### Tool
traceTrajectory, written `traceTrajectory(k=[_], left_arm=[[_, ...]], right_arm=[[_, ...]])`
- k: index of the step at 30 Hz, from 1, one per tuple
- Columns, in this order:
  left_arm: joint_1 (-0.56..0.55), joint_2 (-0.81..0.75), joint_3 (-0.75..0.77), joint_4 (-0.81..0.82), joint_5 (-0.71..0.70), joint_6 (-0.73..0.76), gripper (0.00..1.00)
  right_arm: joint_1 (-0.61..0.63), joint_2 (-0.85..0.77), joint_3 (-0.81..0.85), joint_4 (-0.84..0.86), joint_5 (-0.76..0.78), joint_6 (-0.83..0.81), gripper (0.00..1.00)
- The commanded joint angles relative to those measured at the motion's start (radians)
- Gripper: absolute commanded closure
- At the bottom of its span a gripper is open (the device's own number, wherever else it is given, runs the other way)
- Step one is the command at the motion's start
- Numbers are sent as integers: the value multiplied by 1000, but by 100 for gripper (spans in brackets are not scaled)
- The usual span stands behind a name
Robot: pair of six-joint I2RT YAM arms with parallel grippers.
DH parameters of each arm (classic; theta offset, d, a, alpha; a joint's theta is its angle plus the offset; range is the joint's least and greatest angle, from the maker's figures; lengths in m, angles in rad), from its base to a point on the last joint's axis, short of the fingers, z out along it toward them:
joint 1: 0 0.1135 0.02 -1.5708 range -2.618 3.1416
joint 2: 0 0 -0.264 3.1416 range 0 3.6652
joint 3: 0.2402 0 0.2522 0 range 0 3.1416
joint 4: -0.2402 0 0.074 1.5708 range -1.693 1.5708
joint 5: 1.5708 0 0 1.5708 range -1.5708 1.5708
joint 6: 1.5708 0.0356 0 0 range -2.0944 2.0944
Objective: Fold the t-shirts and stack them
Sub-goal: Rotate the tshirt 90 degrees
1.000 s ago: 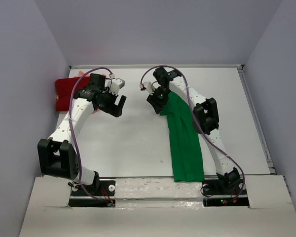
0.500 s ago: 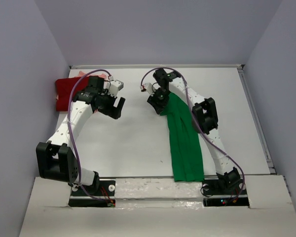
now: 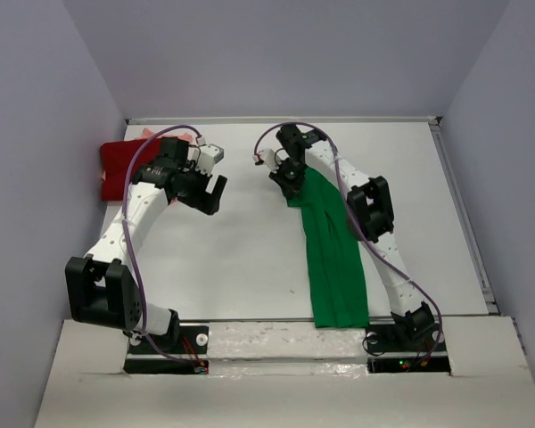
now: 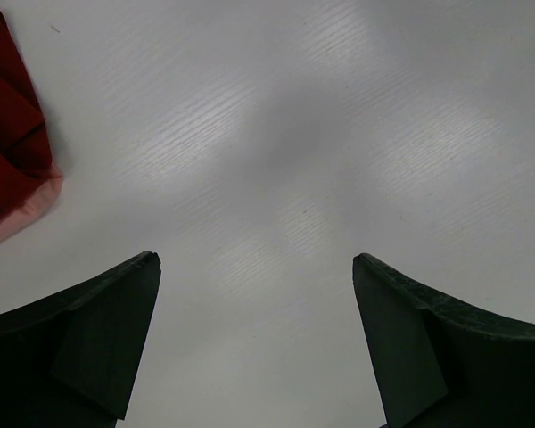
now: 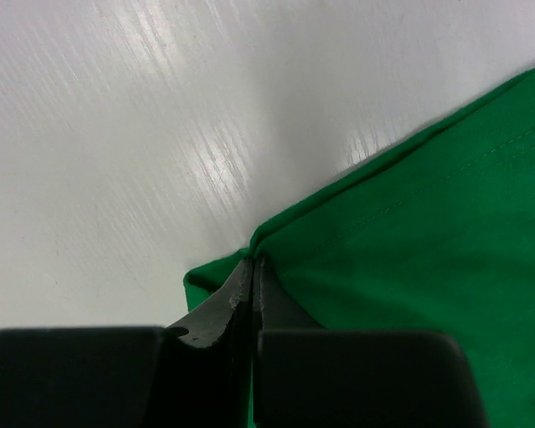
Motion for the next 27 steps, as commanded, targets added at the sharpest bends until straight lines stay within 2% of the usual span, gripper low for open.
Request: traceTrajectory(k=[1, 14, 27], left_arm=[[7, -25, -2, 8, 19, -8, 1], [7, -41, -3, 4, 25, -8, 1], [13, -71, -19, 8, 45, -8, 1]], right_arm=[[3, 19, 2, 17, 23, -7, 100], [3, -128, -9, 100, 128, 3, 100], [-58, -251, -41, 115, 234, -10, 100]])
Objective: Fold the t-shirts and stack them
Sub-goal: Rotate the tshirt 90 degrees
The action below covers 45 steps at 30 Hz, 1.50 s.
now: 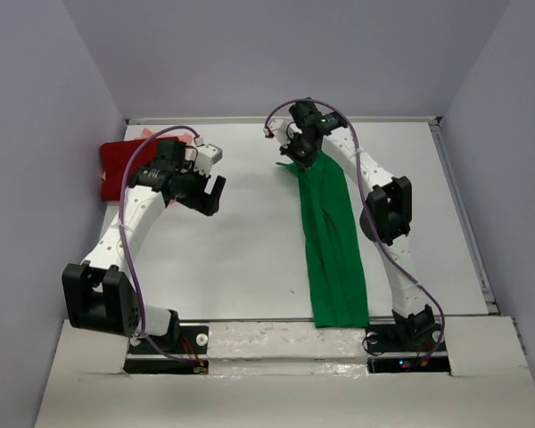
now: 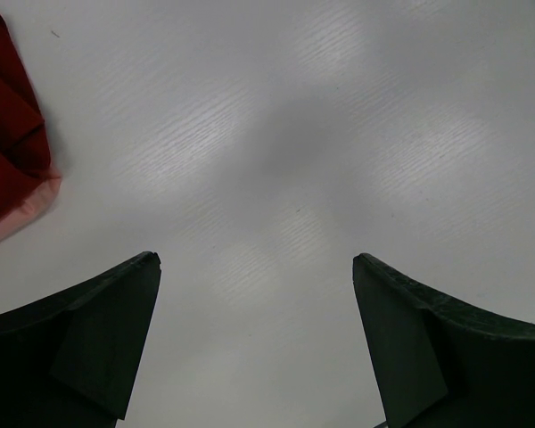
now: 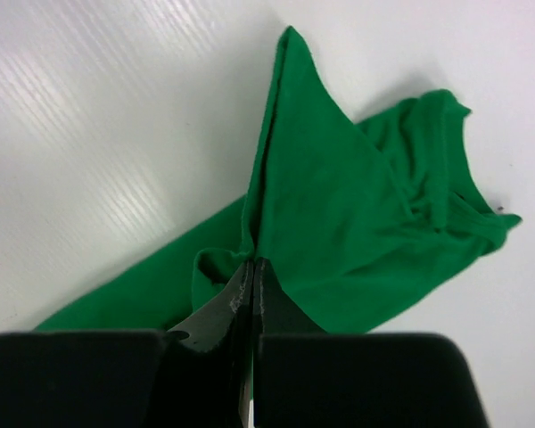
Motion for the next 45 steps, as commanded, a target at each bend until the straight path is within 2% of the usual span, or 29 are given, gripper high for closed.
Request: traceTrajectory(k=[1, 18, 37, 45], left_arm=[[8, -38, -5, 7, 27, -8, 1], [10, -59, -18, 4, 47, -6, 1], [15, -68, -24, -3, 59, -6, 1], [18, -76, -31, 0, 60, -5, 1]], right_arm=[[-22, -90, -29, 39, 58, -17, 100], [-51, -248, -249, 59, 152, -37, 100], [-88, -273, -356, 85, 189, -15, 100], [-97, -261, -404, 128, 265, -28, 100]])
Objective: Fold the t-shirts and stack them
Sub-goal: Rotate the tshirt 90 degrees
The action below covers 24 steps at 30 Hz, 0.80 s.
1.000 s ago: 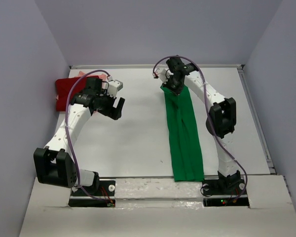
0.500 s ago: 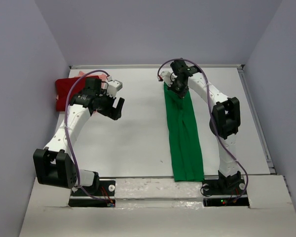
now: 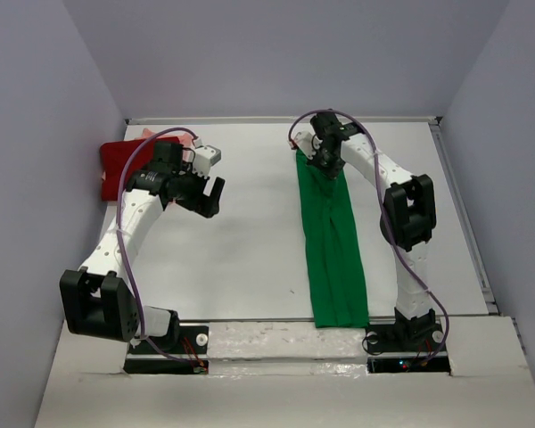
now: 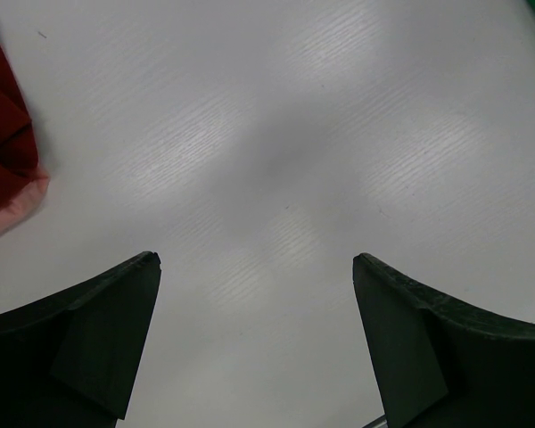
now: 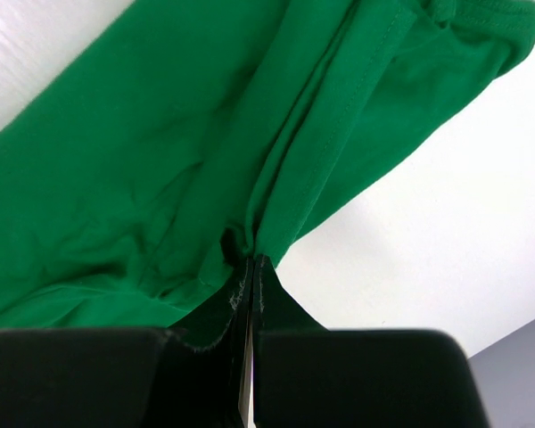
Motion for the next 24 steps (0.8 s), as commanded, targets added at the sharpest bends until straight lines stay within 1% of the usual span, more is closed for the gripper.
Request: traceTrajectory(k=[1, 9, 14, 17, 24], left_arm=[[7, -47, -13, 4, 21, -5, 1], [12, -49, -13, 1, 25, -5, 1], [10, -50, -17, 2, 27, -5, 1], [10, -46, -13, 2, 30, -5, 1], [10, -41, -12, 2, 38, -6, 1]], right_arm=[[-8, -52, -40, 51, 58, -3, 100], [-26, -31, -103, 113, 133, 0, 100], [-44, -5, -103, 117, 190, 23, 100], [-44, -11, -132, 117, 216, 24, 100], [-63, -5, -172, 120, 208, 38, 100]])
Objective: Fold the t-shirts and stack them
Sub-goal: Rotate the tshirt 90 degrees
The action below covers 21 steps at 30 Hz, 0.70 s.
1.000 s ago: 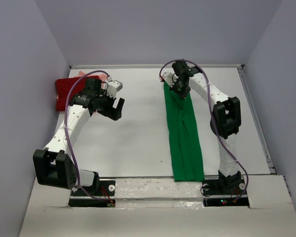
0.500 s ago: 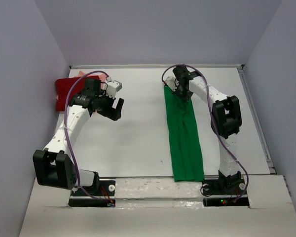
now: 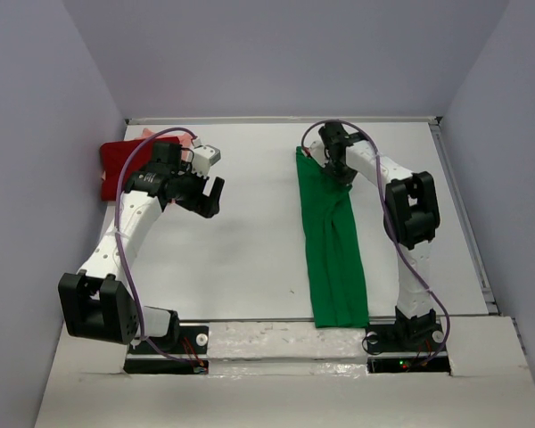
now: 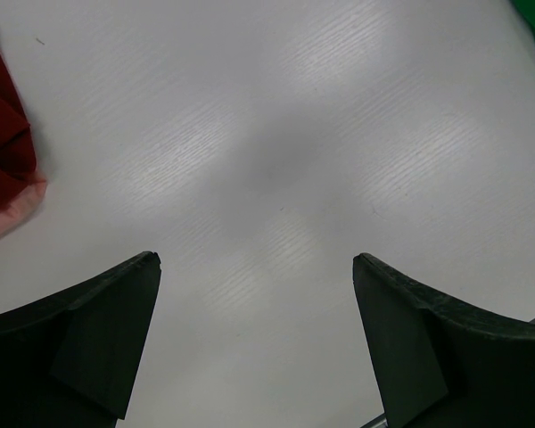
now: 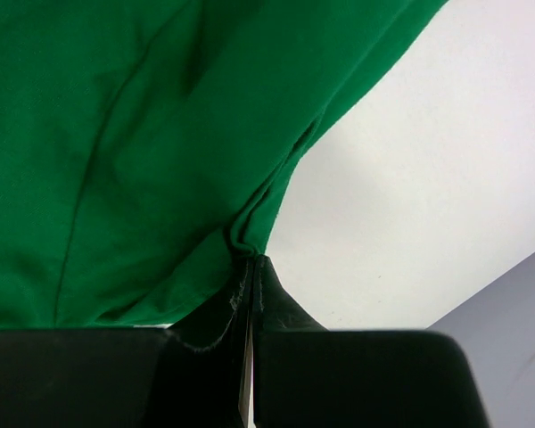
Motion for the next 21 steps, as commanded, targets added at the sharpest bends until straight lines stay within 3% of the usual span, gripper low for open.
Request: traceTrajectory(k=[1, 13, 15, 17, 21], left_arm=[[5, -29, -9, 2, 22, -5, 1], [7, -28, -17, 6, 22, -3, 1], [7, -29, -17, 6, 22, -3, 1], [7, -28, -17, 6, 22, -1, 1], [5, -25, -15, 4, 25, -1, 1]], right_arm=[[-10, -1, -23, 23, 23, 15, 100], [-10, 45, -25, -35, -9, 32, 100], [-19, 57, -9, -49, -6, 37, 82], [-19, 56, 18, -63, -3, 38, 69], [-30, 27, 92, -78, -8, 31, 60]])
